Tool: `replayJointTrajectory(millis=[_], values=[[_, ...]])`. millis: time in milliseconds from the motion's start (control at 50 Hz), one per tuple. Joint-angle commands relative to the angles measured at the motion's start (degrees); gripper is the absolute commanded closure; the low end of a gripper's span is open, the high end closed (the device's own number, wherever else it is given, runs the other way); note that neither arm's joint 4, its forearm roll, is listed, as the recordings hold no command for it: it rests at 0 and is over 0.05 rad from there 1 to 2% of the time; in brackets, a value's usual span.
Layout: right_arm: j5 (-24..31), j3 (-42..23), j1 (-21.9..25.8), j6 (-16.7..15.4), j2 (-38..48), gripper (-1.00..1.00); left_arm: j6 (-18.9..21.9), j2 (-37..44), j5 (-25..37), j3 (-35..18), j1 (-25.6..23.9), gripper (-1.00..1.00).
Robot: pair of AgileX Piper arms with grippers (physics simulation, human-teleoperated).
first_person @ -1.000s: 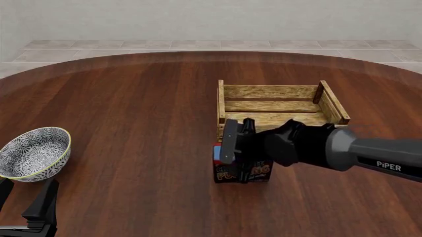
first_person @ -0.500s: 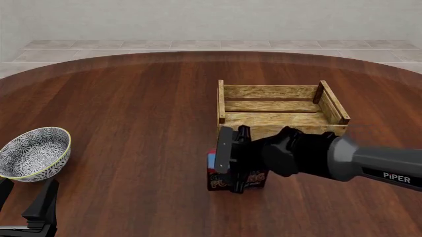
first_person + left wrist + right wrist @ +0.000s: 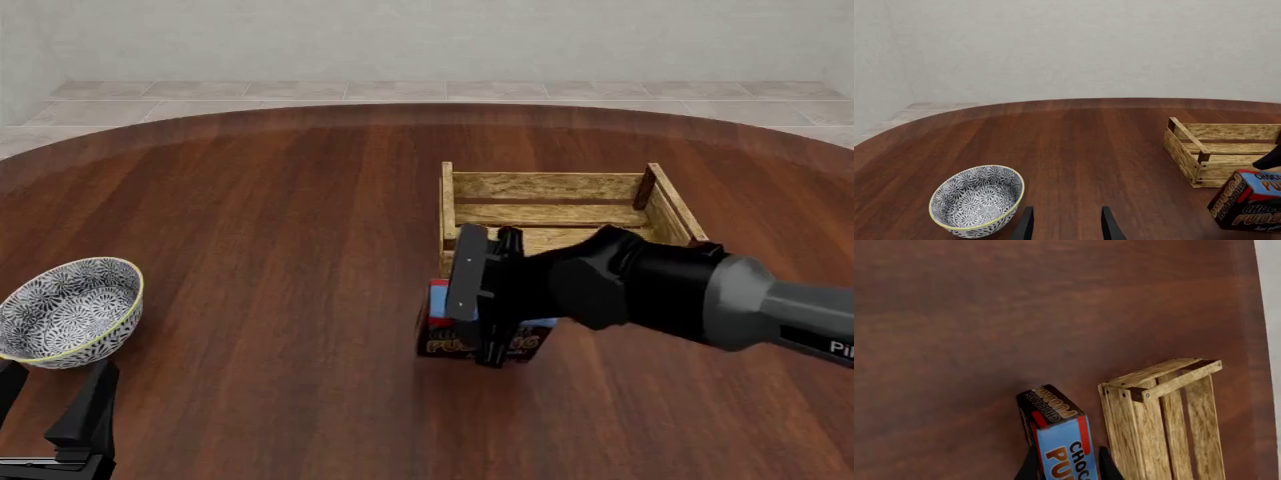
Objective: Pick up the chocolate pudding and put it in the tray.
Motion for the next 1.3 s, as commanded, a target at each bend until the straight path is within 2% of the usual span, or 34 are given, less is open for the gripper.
replayJointTrajectory(millis=[20, 180, 200, 220, 280, 320, 400, 460, 480, 580, 660, 700, 760, 780, 820, 960, 1080, 1300], values=[[4.51, -4.22, -3.44, -2.23, -2.25, 1.00, -0.01, 0.00, 0.00, 0.00, 0.00, -1.00], [8.74, -7.29, -5.81, -5.35, -4.59, 1.00, 0.01, 0.00, 0.00, 0.00, 0.00, -1.00], [8.18, -8.14, -7.47, -7.03, -3.94, 1.00, 0.00, 0.00, 0.00, 0.00, -0.01, -1.00], [9.00, -8.58, -7.25, -6.67, -4.19, 1.00, 0.00, 0.01, 0.00, 0.00, 0.00, -1.00], [8.70, -9.76, -9.10, -8.51, -3.96, 1.00, 0.00, 0.00, 0.00, 0.00, -0.01, -1.00], [10.29, -10.18, -8.62, -8.26, -4.71, 1.00, 0.02, 0.01, 0.00, 0.00, -0.01, -1.00], [11.01, -12.10, -10.94, -10.71, -4.23, 1.00, 0.00, 0.00, 0.00, 0.00, 0.01, -1.00], [11.99, -13.02, -11.27, -11.19, -4.64, 1.00, -0.01, -0.01, 0.00, 0.00, 0.00, -1.00], [12.69, -13.77, -12.33, -12.40, -4.70, 1.00, 0.00, 0.00, 0.00, 0.00, 0.00, -1.00], [13.34, -15.34, -13.33, -13.49, -4.90, 1.00, 0.01, 0.00, 0.00, 0.00, 0.00, -1.00], [12.27, -16.16, -15.40, -15.85, -4.23, 1.00, 0.00, 0.01, 0.00, 0.00, 0.00, -1.00], [12.76, -17.35, -15.36, -15.47, -4.05, 1.00, 0.00, 0.01, 0.00, 0.00, -0.01, -1.00], [12.25, -17.86, -16.20, -16.52, -3.50, 1.00, -0.01, -0.01, 0.00, 0.00, 0.00, -1.00], [11.52, -17.74, -16.98, -17.66, -3.17, 1.00, 0.01, 0.00, 0.00, 0.00, -0.01, -1.00], [11.43, -19.18, -17.18, -17.67, -2.60, 1.00, -0.01, -0.01, 0.00, 0.00, 0.01, -1.00], [9.87, -20.79, -19.90, -21.22, -0.84, 1.00, 0.00, -0.01, 0.00, 0.00, 0.00, -1.00], [8.79, -21.16, -20.51, -22.83, -0.03, 1.00, 0.00, 0.00, 0.00, 0.00, 0.00, -1.00], [7.01, -22.81, -20.70, -23.41, 2.70, 1.00, 0.00, -0.01, 0.00, 0.00, -0.01, -1.00]])
